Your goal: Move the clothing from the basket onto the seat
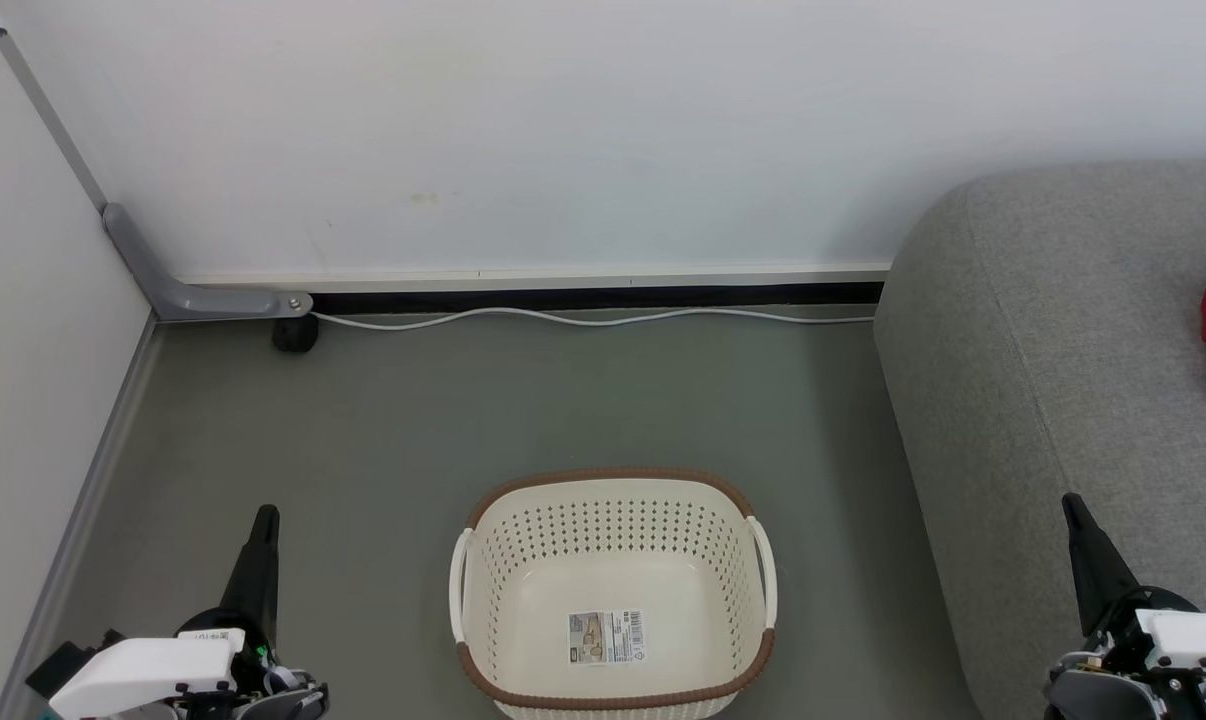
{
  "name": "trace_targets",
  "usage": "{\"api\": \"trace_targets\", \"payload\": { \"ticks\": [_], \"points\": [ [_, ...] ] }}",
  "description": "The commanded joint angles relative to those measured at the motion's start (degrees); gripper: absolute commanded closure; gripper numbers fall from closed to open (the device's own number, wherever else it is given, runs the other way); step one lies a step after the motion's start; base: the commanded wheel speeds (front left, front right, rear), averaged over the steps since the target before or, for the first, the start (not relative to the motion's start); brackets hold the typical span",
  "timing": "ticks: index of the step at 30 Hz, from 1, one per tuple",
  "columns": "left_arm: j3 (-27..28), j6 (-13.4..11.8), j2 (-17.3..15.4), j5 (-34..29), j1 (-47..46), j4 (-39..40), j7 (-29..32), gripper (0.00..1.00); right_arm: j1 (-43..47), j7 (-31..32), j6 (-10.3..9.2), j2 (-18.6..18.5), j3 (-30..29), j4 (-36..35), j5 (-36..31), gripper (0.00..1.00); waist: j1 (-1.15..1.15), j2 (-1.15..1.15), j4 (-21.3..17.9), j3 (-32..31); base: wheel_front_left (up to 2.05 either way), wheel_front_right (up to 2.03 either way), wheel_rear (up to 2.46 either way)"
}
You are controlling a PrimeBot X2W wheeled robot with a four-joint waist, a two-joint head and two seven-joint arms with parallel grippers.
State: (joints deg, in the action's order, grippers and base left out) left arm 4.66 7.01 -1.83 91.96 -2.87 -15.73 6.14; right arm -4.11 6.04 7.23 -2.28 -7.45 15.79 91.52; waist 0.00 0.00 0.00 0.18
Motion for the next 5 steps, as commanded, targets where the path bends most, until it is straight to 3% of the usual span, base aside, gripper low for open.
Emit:
{"api": "trace_targets", "payload": {
  "ticks": [1,5],
  "points": [
    [1.85,0.47,-1.05,0.21,-3.32,1.68,0.35,1.00,-2.07,0.45,0.25,-0.60,0.94,-1.77,0.65,1.00,0.00,0.00,0.00,0.00,0.00,0.00,0.00],
    [1.85,0.47,-1.05,0.21,-3.32,1.68,0.35,1.00,-2.07,0.45,0.25,-0.60,0.94,-1.77,0.65,1.00,0.00,0.00,0.00,0.00,0.00,0.00,0.00]
  ]
}}
